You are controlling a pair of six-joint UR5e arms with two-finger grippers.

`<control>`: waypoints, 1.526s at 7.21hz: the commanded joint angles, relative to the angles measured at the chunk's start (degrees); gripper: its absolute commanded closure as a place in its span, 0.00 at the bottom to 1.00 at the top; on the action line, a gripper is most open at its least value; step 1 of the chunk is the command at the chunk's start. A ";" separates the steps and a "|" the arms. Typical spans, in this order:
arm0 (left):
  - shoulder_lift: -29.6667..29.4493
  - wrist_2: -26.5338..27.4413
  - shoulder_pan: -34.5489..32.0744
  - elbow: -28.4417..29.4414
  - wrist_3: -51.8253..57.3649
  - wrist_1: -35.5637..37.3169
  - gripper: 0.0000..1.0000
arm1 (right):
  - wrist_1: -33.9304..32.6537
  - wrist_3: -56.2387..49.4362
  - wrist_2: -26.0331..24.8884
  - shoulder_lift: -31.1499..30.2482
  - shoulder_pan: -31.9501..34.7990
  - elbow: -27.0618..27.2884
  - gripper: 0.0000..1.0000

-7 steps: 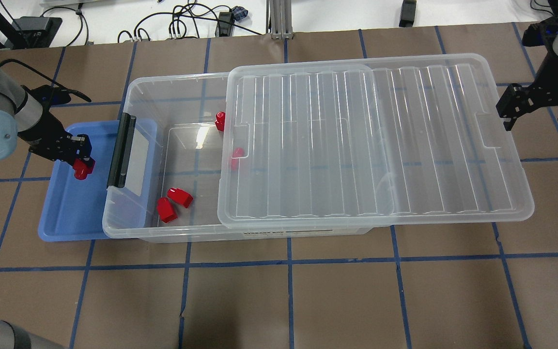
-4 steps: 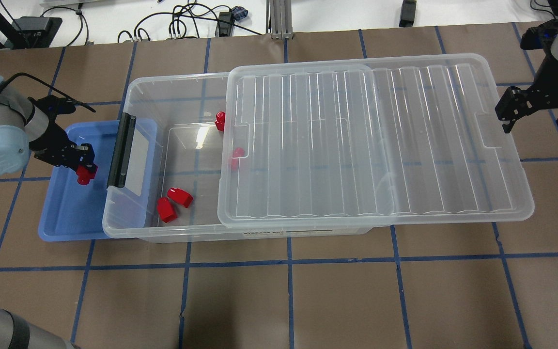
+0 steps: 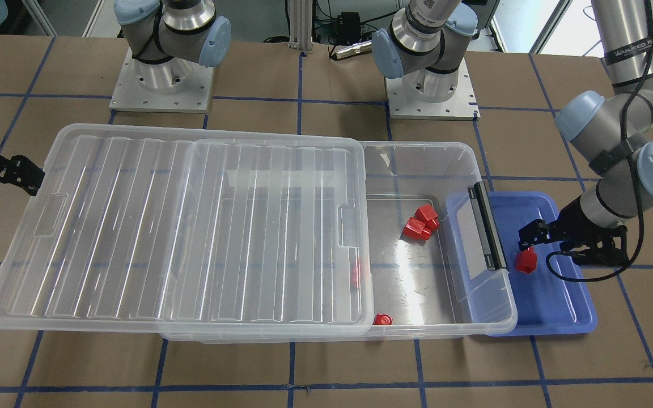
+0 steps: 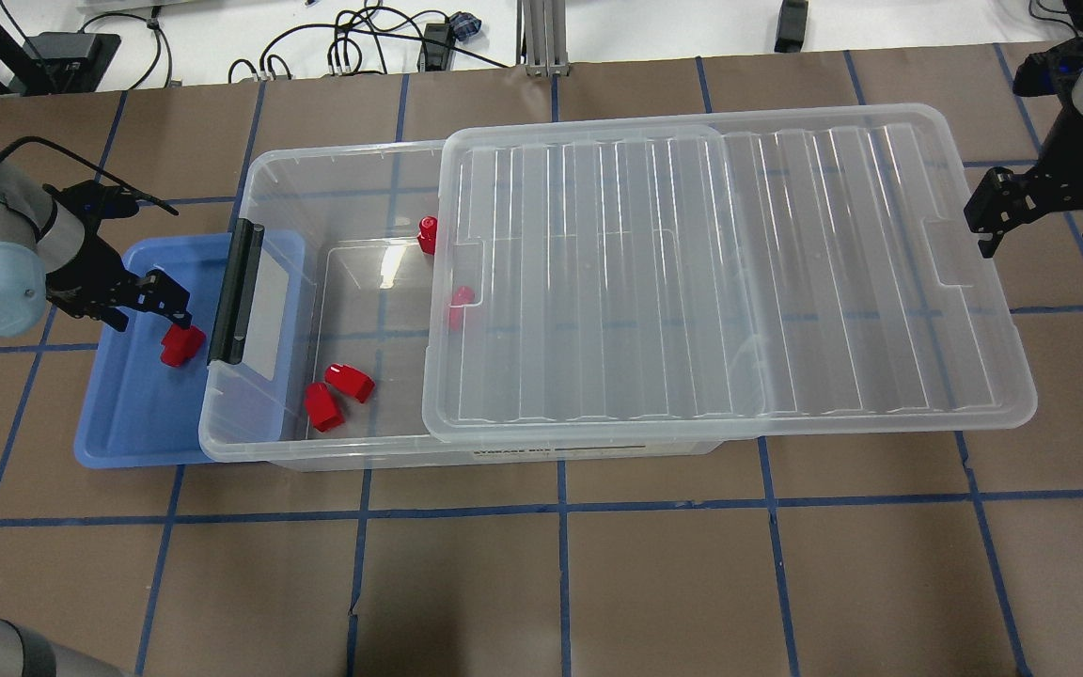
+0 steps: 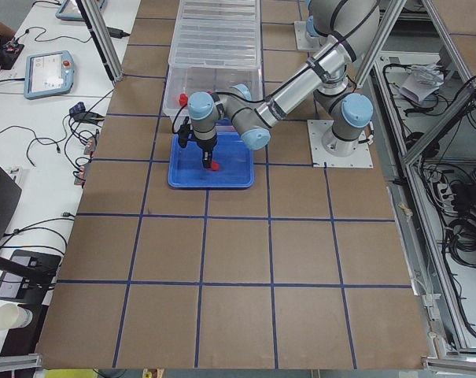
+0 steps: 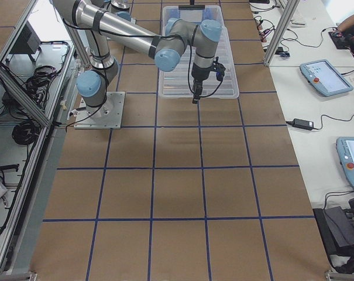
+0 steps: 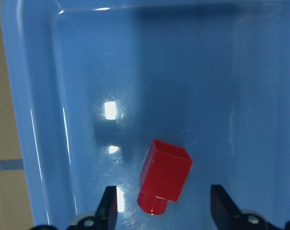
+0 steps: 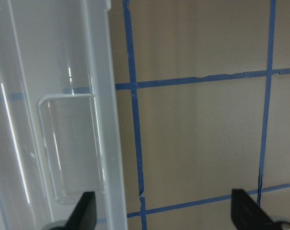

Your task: Place red block in blue tray from box

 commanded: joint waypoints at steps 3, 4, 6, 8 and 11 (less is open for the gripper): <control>6.75 0.39 -11.11 19.10 -13.23 -30.96 0.00 | -0.39 -1.69 -0.65 0.36 -2.55 0.13 0.00; 9.03 0.48 -15.15 20.00 -18.77 -32.83 0.00 | -0.48 -3.69 -0.13 1.32 -5.27 0.92 0.00; 12.55 0.39 -22.62 19.83 -29.15 -33.29 0.00 | -1.61 -3.71 0.31 2.12 -6.09 1.80 0.00; 14.41 2.22 -27.74 18.87 -34.09 -32.85 0.00 | -3.29 -3.54 0.31 3.00 -6.09 2.06 0.00; 14.42 3.73 -28.73 18.87 -34.56 -32.41 0.00 | -2.59 -3.10 3.01 2.73 -5.47 2.42 0.00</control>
